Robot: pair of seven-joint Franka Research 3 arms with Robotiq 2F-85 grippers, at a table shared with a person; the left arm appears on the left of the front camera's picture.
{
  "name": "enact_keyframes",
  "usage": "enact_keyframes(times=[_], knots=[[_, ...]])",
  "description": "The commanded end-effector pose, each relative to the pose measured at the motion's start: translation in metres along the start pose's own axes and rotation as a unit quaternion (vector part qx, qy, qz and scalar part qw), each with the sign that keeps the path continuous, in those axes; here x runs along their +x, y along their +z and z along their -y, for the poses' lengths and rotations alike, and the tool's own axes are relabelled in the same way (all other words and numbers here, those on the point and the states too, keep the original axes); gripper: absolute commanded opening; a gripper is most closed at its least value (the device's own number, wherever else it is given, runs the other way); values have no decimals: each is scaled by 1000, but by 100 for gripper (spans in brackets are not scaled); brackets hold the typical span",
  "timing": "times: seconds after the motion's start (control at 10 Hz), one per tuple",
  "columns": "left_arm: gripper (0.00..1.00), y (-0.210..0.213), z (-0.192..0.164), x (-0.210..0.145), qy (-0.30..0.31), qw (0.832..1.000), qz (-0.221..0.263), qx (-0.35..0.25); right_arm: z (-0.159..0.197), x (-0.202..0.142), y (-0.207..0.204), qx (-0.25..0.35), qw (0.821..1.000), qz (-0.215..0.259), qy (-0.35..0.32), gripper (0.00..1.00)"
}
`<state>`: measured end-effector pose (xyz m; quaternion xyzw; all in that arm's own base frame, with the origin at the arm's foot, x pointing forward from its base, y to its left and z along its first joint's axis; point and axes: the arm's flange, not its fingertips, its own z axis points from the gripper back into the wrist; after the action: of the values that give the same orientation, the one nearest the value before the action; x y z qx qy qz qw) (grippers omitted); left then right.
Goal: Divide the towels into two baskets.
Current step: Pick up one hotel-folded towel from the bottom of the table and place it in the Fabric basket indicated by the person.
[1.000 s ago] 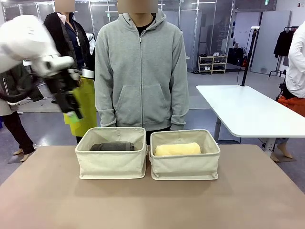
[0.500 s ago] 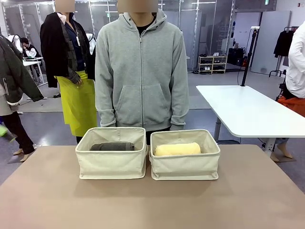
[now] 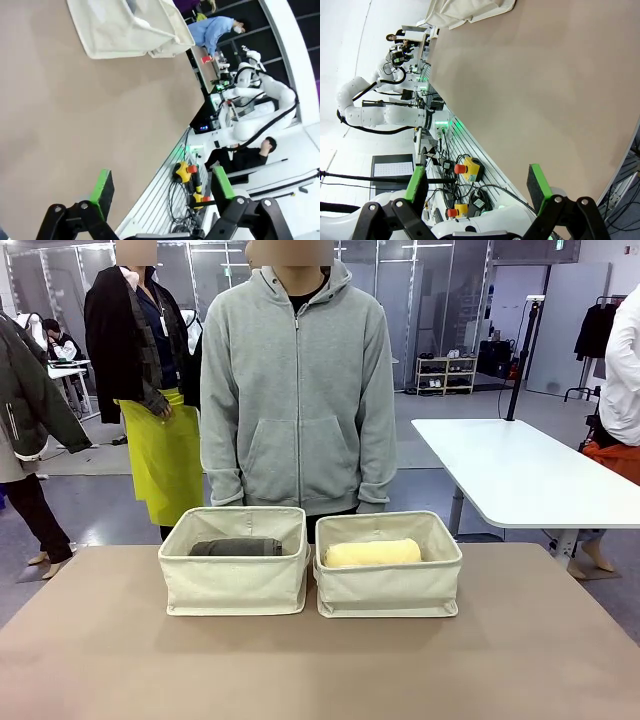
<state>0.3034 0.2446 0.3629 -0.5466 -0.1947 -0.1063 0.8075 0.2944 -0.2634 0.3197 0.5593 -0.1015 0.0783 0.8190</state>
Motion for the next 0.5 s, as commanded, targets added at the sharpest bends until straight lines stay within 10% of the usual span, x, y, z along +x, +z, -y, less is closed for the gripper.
enact_keyframes(times=[0.0, 0.4], knots=[[99, 4, 3, 11, 24, 1000, 10, 12, -3, -3, -1, -7, 1000, -4, -3, 100], [99, 0, -5, -2, 13, 1000, 0, 0, -3, -3, -1, -7, 1000, -4, -3, 100]])
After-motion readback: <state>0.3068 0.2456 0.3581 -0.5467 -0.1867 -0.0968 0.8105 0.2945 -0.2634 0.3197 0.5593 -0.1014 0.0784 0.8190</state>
